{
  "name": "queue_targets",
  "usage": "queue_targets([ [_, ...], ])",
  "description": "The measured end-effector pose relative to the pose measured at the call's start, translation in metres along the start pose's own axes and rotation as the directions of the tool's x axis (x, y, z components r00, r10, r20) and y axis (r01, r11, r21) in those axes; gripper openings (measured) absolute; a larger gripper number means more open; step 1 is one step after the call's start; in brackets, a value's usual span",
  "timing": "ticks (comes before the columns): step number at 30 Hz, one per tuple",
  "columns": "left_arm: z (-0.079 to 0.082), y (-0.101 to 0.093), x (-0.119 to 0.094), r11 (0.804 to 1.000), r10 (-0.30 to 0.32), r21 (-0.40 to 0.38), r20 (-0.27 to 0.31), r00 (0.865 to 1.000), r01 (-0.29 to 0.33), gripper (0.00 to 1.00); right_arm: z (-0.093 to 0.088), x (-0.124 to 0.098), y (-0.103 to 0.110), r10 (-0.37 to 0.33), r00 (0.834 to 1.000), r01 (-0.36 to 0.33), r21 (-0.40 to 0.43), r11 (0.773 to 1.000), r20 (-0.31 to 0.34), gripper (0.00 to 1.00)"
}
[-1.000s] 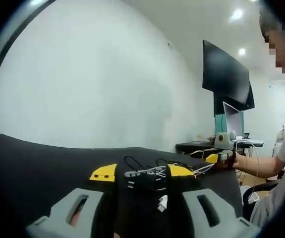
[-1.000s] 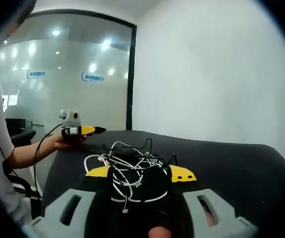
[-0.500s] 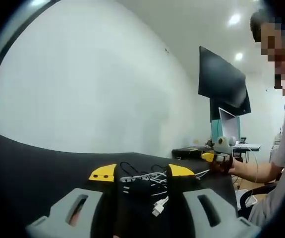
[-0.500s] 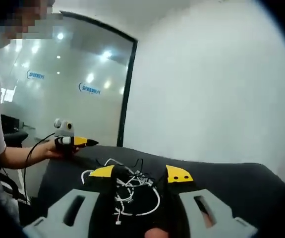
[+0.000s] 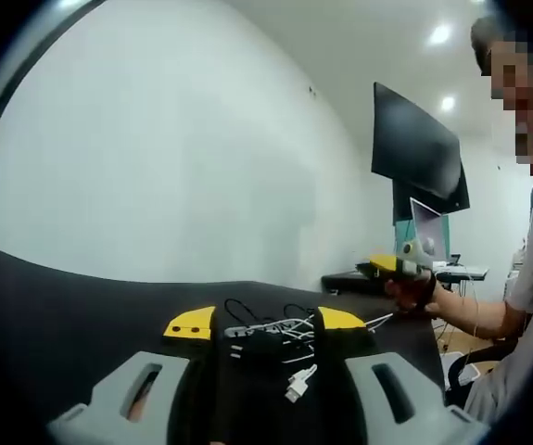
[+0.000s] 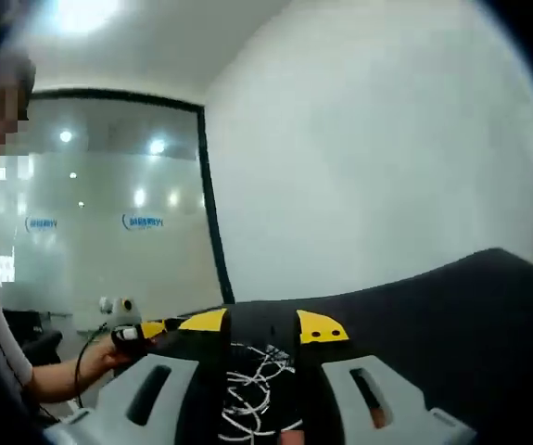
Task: Grab the wires, straighten them and put them on the rack
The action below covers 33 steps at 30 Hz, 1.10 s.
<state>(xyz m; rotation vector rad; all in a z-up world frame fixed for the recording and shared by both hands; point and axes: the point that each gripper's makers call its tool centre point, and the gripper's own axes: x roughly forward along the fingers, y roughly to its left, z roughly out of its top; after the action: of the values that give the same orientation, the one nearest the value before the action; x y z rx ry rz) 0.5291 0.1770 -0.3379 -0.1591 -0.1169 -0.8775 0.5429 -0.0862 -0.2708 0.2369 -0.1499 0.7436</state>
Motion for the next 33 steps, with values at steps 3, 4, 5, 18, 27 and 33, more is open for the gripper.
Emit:
queue_targets([
  [3,-0.003,0.0,0.002,1.0,0.005,0.01,-0.016,1.0,-0.005,0.42,0.011,0.038,0.02,0.044,0.986,-0.07,-0.162,0.984,-0.16,0.16],
  [4,-0.004,0.0,0.002,1.0,0.002,0.01,-0.019,1.0,-0.002,0.42,0.006,0.051,0.023,0.053,0.972,-0.103,-0.213,0.972,-0.229,0.16],
  [5,-0.004,0.0,0.002,1.0,0.001,0.009,-0.02,1.0,-0.001,0.42,-0.004,0.064,0.025,0.069,0.946,-0.152,-0.247,0.957,-0.316,0.14],
  [18,-0.001,0.005,0.0,1.0,0.008,-0.002,-0.004,1.0,-0.008,0.42,-0.144,0.113,-0.01,-0.022,0.551,-0.509,-0.357,0.783,-0.835,0.02],
  [27,-0.001,0.002,-0.001,1.0,0.007,0.006,-0.002,1.0,-0.007,0.42,-0.166,0.098,-0.019,-0.036,0.445,-0.578,-0.317,0.752,-0.895,0.04],
  [33,-0.001,0.007,-0.002,1.0,0.016,-0.004,0.0,1.0,-0.016,0.4,-0.159,0.101,-0.037,-0.067,0.506,-0.534,-0.373,0.759,-0.86,0.04],
])
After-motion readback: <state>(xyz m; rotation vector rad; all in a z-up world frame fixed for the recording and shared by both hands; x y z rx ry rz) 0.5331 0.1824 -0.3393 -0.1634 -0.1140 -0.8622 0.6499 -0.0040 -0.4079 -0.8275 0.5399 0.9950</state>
